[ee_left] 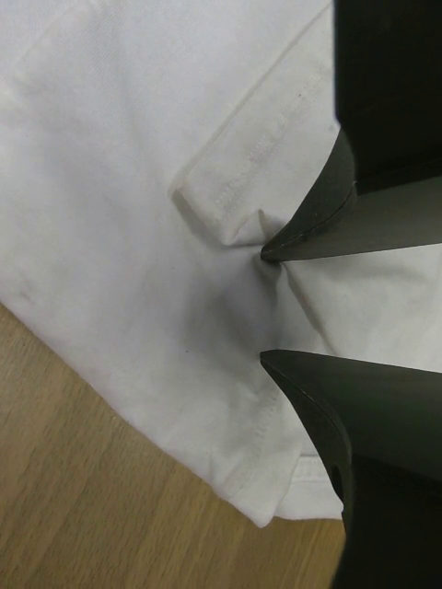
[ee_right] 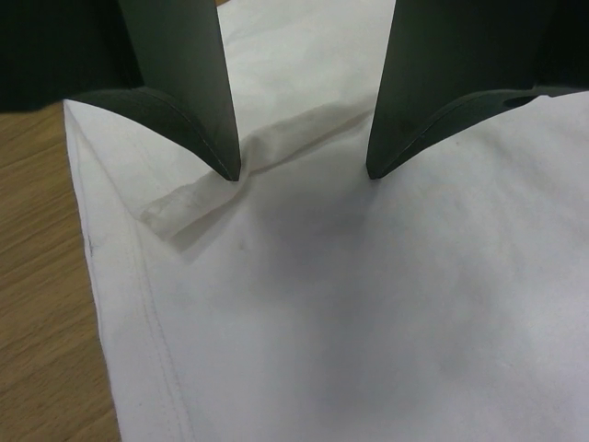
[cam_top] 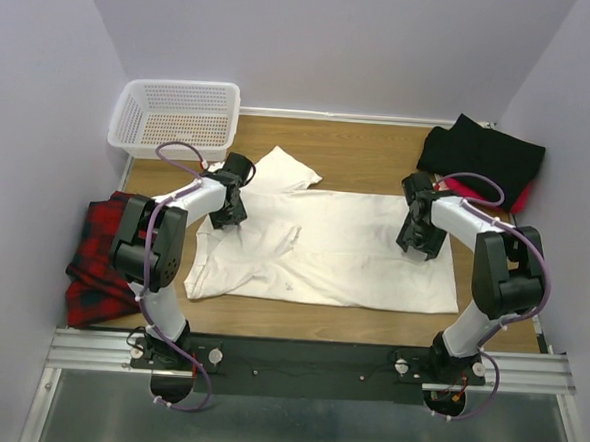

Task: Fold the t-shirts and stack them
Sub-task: Fold the flattened tshirt in 1/3 of the way, then grap the side of the flattened tshirt furthest away from the robot with both arms

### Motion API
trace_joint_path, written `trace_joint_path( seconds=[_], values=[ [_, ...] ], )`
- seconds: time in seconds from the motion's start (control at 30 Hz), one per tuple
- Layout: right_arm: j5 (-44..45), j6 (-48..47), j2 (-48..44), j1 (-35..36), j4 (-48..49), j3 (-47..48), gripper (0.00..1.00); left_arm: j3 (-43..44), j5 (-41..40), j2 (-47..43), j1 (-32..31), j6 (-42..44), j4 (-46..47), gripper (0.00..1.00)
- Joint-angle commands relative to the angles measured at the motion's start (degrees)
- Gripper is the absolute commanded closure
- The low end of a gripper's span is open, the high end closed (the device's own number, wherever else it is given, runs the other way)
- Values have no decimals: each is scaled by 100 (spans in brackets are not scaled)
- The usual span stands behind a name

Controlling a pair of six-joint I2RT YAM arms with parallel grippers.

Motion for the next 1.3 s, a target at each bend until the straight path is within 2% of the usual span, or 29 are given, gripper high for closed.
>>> trace_joint_path(
  seconds=[0.0, 0.4, 0.67, 0.83, 0.97, 1.27],
  values=[
    [-151, 33, 420, -45, 271, -317, 33, -426, -467, 273, 119, 99, -726, 48],
    [332, 289, 235, -142, 209, -853, 33, -769, -590, 0, 471, 90, -709, 48],
    [482, 122, -81, -142, 174, -511, 33, -287, -458, -307, 471, 677, -594, 52],
    [605, -159, -485, -142, 157, 51, 33, 776, -511, -509, 471, 1092, -752, 52],
    [570, -239, -643, -142, 139, 438, 33, 1734, -213, -396, 471, 1373, -770, 52],
    [271, -221, -653, -133, 139, 860, 33, 3931, 526, 1106, 348, 2111, -551, 52]
  ],
)
